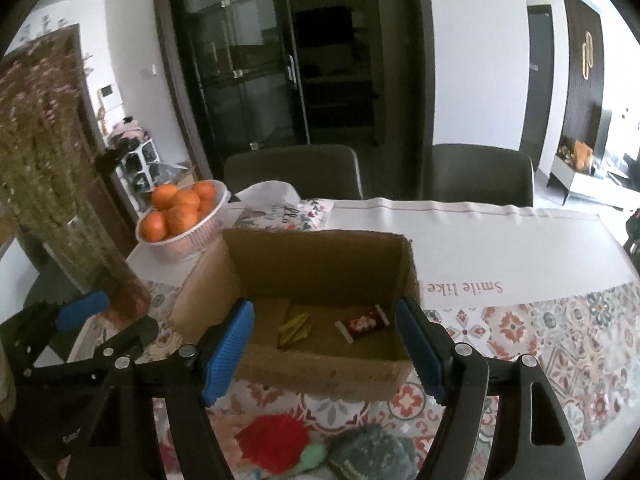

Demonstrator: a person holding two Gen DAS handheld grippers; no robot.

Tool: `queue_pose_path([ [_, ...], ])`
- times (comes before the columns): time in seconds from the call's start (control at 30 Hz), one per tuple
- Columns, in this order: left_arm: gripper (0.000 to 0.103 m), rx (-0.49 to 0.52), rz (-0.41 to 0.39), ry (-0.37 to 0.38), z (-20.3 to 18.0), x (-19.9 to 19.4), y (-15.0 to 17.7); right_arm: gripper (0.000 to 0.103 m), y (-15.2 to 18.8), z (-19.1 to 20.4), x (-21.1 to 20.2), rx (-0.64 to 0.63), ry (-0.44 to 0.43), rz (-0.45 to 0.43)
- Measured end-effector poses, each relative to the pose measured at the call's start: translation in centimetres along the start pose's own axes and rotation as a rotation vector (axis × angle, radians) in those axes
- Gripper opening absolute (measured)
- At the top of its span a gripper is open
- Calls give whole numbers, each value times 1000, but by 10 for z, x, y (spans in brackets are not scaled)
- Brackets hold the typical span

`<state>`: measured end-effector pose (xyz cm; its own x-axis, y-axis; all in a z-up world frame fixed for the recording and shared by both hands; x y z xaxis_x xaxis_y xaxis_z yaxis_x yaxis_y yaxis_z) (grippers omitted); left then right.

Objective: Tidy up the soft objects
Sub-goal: 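Open both grippers to drop the candy bar and Minion toy into the box, then move the left gripper to the red snack bag while the right gripper approaches the white plush bunny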

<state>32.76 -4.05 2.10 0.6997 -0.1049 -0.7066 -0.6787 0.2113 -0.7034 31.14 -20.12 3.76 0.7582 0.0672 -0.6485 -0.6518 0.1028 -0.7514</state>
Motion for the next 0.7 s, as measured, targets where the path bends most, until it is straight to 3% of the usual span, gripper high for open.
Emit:
queue_pose_path([
  [0.27,70,-28,16,-52,17,-25,27,74,21,25,-9,-43,-60,64],
  [0.7,70,-121,145,-77,34,-26,77,74,60,48,5,-122,-119,196],
])
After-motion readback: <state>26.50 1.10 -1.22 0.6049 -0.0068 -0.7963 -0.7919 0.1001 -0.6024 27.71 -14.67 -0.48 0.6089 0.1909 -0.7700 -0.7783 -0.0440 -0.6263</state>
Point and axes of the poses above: each gripper's, at about its wrist camera, not at the fingertips, and x roughly the way its jaws point, z to its left, y to its underside, the point moved 2 cm from there along x, roughly the way its jaws point, and after that the axes turned 1 degree about x, right-handed, at the moved point
